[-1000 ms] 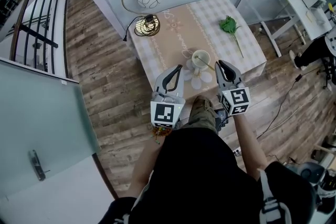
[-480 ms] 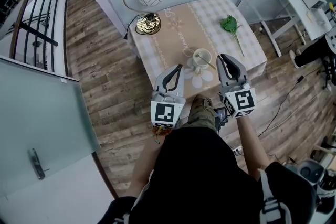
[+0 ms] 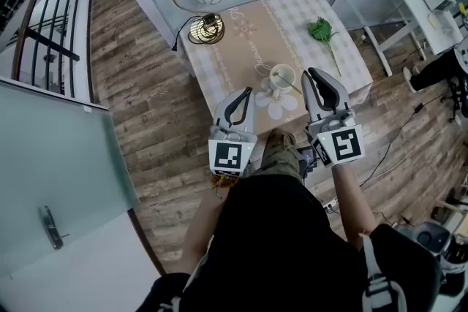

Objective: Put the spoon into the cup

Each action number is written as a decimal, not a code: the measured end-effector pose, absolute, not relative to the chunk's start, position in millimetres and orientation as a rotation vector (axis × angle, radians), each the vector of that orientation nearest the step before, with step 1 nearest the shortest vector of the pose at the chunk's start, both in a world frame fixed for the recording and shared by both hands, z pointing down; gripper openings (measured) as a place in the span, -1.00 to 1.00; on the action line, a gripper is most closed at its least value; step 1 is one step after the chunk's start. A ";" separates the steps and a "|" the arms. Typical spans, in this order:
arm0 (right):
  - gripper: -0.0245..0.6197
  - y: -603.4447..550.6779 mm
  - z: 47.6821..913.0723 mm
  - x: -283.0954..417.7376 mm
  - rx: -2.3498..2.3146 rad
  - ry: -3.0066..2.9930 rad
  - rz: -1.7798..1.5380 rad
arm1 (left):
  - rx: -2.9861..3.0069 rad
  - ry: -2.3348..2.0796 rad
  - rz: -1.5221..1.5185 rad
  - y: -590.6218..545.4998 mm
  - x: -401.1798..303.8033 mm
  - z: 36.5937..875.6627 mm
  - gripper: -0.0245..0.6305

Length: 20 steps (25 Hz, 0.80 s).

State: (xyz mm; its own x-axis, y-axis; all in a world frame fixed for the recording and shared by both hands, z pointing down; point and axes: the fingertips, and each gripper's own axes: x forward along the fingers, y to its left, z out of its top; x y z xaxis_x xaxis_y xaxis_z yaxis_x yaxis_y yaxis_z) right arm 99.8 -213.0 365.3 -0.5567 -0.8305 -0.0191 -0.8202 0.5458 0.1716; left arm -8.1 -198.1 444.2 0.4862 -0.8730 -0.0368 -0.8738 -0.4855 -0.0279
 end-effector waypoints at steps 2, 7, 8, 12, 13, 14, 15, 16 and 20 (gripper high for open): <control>-0.89 -212.7 360.0 99.1 1.452 -2.714 -0.261 | -2.671 1.562 0.027 -198.3 -6.6 443.3 -0.87; -0.89 -210.8 356.7 98.6 1.461 -2.717 -0.288 | -2.673 1.562 0.035 -198.3 -4.2 438.4 -0.87; -0.89 -210.9 357.4 98.2 1.459 -2.716 -0.290 | -2.664 1.552 0.038 -199.1 -3.6 436.5 -0.87; -0.89 -211.0 361.2 92.8 1.433 -2.720 -0.282 | -2.662 1.554 0.047 -200.4 -3.3 433.2 -0.87; -0.89 -210.8 362.2 91.0 1.429 -2.721 -0.278 | -2.667 1.561 0.049 -200.4 -3.7 433.2 -0.87; -0.89 -210.4 363.4 89.3 1.425 -2.723 -0.274 | -2.669 1.562 0.050 -200.3 -4.2 432.8 -0.87; -0.89 -210.0 364.9 87.4 1.421 -2.723 -0.271 | -2.667 1.560 0.051 -200.3 -4.7 432.1 -0.87; -0.89 -209.6 367.0 85.3 1.413 -2.721 -0.269 | -2.663 1.557 0.053 -200.3 -5.2 431.2 -0.87; -0.89 -209.2 376.8 76.3 1.378 -2.699 -0.266 | -2.652 1.556 0.059 -200.1 -7.4 428.5 -0.87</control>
